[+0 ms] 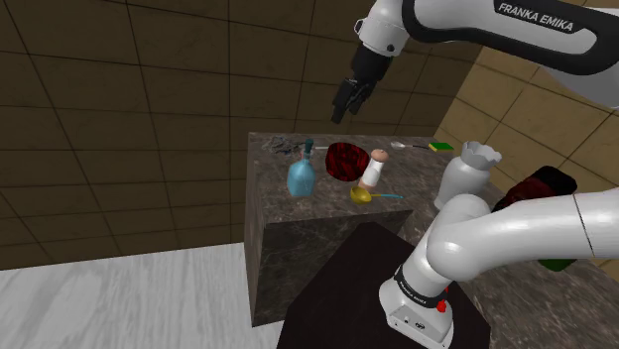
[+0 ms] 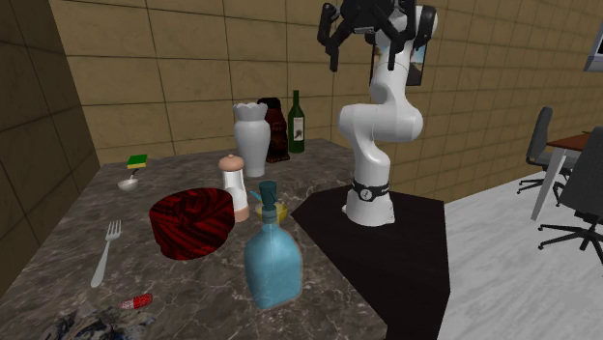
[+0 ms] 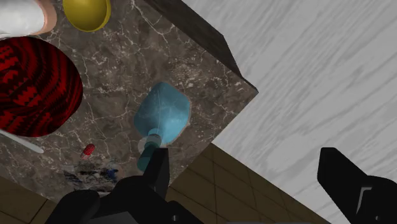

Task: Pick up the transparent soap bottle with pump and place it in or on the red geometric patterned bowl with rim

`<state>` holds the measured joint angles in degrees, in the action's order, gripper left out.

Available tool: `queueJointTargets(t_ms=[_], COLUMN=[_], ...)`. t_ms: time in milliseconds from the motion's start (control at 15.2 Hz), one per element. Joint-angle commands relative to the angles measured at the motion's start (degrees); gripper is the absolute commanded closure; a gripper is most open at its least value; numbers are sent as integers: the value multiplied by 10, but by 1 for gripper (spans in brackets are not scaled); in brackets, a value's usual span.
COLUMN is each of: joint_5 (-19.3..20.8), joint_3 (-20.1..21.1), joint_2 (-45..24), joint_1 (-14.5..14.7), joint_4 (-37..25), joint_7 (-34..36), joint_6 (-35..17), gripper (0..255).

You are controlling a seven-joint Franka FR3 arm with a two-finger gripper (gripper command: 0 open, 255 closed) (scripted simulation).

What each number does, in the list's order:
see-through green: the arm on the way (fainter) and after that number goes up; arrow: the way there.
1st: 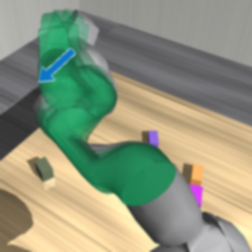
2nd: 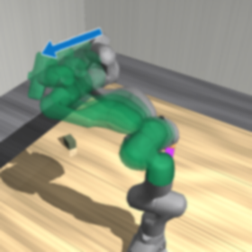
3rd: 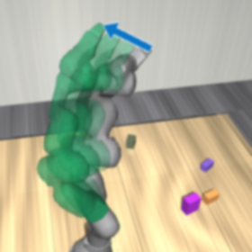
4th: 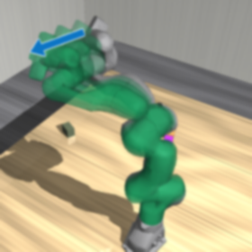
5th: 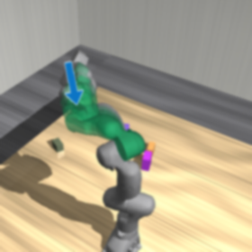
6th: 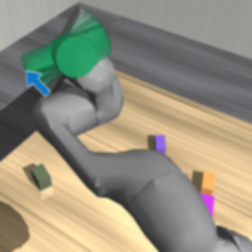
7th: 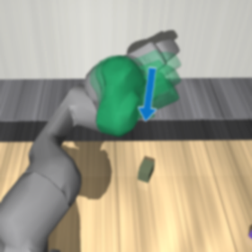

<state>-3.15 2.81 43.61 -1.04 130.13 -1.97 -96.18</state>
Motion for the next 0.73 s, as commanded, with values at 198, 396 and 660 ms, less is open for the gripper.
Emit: queueJointTargets(t_ms=[198, 396, 660], joint_5=[17, 34, 56], joint_3=[-8, -15, -25], joint_2=[-32, -70, -130], joint_1=[-6, -12, -22], joint_4=[21, 35, 43], joint_7=[-20, -38, -59], joint_6=[-49, -99, -164], gripper=[0, 0, 0])
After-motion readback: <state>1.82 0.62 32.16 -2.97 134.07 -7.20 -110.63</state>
